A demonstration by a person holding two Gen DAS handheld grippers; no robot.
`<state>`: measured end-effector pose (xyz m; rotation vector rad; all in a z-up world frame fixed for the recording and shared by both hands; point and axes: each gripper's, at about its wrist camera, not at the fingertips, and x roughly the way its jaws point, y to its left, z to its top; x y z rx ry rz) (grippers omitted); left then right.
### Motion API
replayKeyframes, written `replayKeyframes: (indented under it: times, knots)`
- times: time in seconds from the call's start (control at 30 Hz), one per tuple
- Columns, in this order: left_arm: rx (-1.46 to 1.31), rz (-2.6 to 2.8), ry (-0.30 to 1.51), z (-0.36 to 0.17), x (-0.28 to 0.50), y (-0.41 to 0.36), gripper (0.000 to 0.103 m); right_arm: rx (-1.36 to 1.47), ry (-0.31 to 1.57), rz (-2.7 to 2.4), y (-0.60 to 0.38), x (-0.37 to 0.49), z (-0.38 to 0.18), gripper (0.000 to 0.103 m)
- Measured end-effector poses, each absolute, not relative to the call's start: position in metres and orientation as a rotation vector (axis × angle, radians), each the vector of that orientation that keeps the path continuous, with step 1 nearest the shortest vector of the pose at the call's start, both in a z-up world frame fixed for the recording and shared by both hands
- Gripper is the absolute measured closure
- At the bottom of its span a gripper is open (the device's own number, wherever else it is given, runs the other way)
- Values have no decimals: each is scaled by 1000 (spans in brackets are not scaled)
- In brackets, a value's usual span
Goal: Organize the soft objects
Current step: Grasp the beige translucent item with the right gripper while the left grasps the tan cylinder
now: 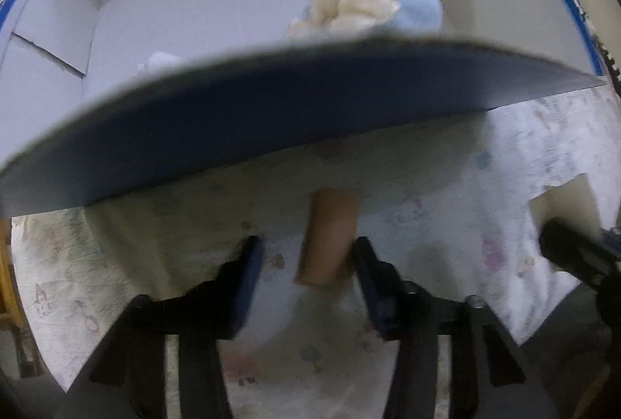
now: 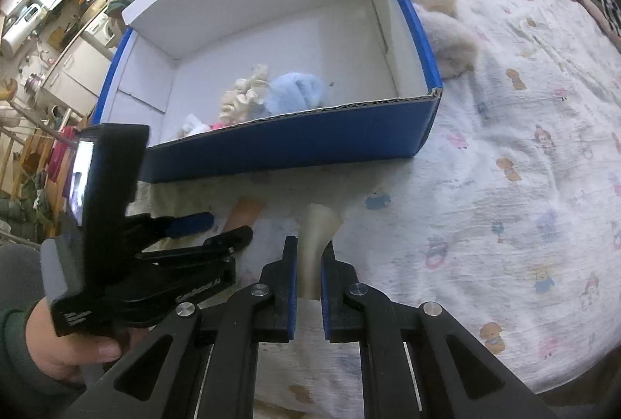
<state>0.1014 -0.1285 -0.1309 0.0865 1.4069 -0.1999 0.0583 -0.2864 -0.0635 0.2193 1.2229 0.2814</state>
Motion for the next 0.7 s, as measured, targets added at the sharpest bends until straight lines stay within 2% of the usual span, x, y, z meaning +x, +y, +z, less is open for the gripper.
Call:
replayKeyframes:
  times: [0.07, 0.1, 0.13, 0.23, 0.7]
  knots:
    - [86, -201, 1404, -132, 104, -130, 63, 212, 1225, 278, -285, 60, -65, 92]
    - [91, -205, 1399, -131, 104, -132, 71, 209, 1227, 275, -284, 60, -65, 92]
    - [94, -216, 1397, -131, 104, -134, 83, 208, 1230, 272, -283, 62, -66, 92]
    - [98, -235, 1393, -128, 102, -137, 95, 204, 1238, 267, -276, 68, -70, 92]
    - [68, -190, 1365, -108, 89, -110, 97, 172, 1239, 255, -262, 68, -74, 92]
